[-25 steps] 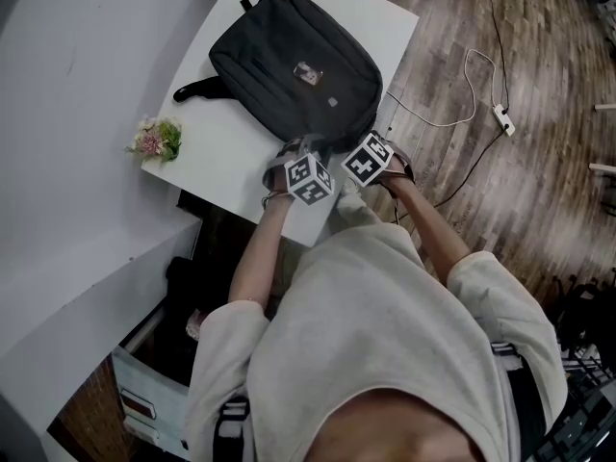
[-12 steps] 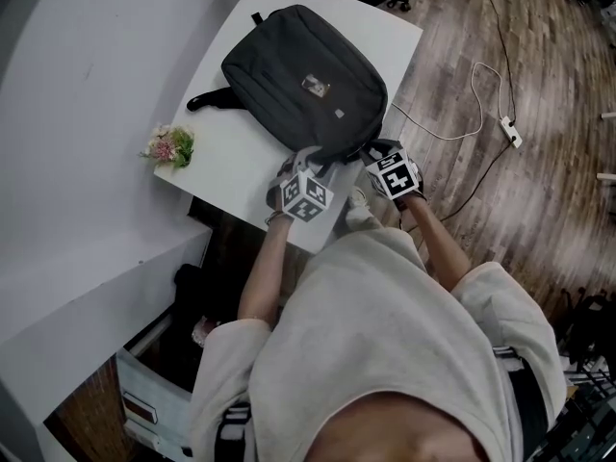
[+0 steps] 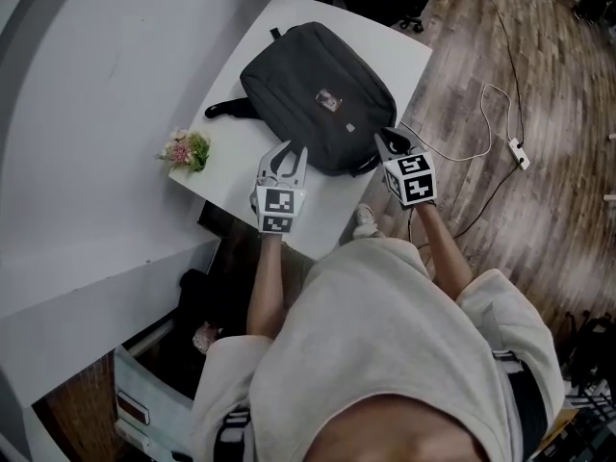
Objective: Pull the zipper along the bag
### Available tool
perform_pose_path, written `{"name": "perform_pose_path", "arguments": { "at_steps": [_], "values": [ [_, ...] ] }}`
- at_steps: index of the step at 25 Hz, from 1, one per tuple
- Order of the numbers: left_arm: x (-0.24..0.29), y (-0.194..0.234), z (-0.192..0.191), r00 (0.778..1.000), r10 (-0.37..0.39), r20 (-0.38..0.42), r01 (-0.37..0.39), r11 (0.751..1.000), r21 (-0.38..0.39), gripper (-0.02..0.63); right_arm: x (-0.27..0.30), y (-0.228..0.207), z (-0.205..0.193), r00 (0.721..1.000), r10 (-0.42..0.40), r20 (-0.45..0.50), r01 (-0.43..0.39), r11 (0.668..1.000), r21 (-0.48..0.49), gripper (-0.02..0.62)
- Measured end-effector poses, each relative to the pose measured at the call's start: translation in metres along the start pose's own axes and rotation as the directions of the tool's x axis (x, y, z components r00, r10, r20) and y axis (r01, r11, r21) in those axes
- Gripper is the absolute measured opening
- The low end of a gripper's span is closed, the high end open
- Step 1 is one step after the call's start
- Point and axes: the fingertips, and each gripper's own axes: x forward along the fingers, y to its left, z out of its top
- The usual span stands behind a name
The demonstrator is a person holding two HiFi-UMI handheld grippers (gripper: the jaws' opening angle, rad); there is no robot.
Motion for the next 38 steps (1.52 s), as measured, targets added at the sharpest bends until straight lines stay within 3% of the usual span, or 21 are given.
{"name": "perform_pose_path", "arguments": {
  "at_steps": [3,7,16,24,38],
  "values": [
    [-0.02,0.031,0.021,0.994,0.086,0.071,-0.081,0.994,-0.071,0.089,-0.006,-0.001,0.03,0.998,-0.006,0.066,0.008,1.0,-0.02,0.046],
    [-0.041,0.061,0.037,0.978,0.174,0.113,-0.164,0.982,-0.091,0.054,-0.012,0.006,0.064,0.99,-0.003,0.144,0.011,0.998,-0.058,0.014],
    [-0.07,0.079,0.043,0.955,0.256,0.151,-0.232,0.96,-0.156,0.026,-0.026,0.028,0.112,0.964,0.021,0.264,0.022,0.987,-0.161,0.012],
    [-0.078,0.077,0.044,0.948,0.281,0.149,-0.257,0.953,-0.161,0.026,-0.031,0.041,0.117,0.959,0.051,0.28,-0.002,0.985,-0.174,0.012],
    [-0.071,0.067,0.043,0.957,0.257,0.137,-0.238,0.96,-0.146,0.026,-0.031,0.045,0.109,0.963,0.057,0.265,-0.007,0.983,-0.186,0.012]
  ]
}}
